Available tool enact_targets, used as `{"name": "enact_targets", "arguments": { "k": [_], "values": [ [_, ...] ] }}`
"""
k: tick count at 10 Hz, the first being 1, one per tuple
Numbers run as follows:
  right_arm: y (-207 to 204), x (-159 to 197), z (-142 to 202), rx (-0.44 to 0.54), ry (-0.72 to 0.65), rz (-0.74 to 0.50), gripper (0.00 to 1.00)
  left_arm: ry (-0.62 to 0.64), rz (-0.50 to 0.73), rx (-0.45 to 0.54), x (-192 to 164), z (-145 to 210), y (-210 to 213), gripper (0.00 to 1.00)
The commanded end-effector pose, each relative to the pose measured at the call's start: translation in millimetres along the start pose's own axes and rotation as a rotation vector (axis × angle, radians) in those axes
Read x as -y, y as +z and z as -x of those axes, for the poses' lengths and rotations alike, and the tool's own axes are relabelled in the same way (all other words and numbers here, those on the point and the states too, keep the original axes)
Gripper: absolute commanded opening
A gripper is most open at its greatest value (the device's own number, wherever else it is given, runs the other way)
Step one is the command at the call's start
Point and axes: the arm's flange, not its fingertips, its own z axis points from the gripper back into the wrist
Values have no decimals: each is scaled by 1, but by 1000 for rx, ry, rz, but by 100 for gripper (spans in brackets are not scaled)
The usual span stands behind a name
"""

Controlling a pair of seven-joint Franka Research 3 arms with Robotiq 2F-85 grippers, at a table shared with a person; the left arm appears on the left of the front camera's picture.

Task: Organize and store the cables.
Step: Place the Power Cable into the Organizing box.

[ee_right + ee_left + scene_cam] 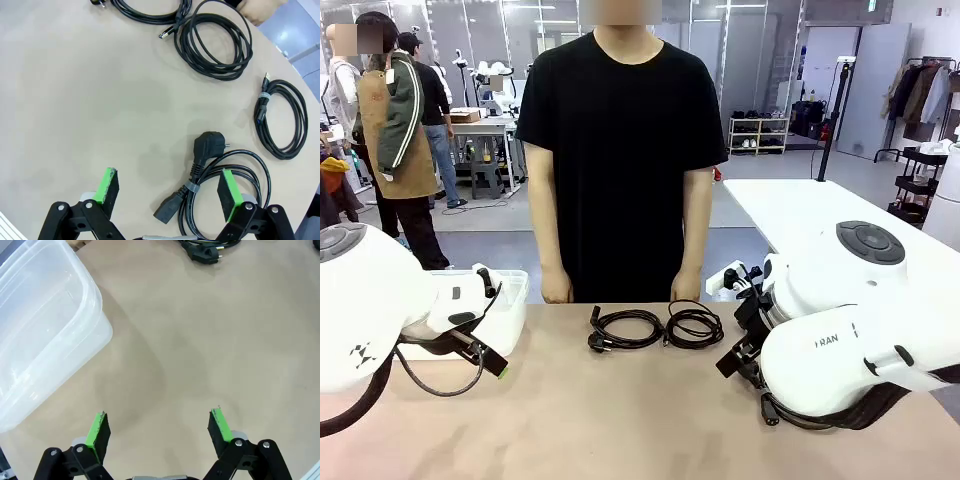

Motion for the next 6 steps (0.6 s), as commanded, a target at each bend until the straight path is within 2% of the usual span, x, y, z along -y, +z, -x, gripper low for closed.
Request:
{"name": "enact_targets", "arguments": {
  "k": [1,6],
  "values": [
    [-1,-1,-2,2,2,-1,100,-3,0,4,1,-2,1,100],
    [-1,-1,-2,2,2,-1,100,-3,0,4,1,-2,1,100]
  ]
}}
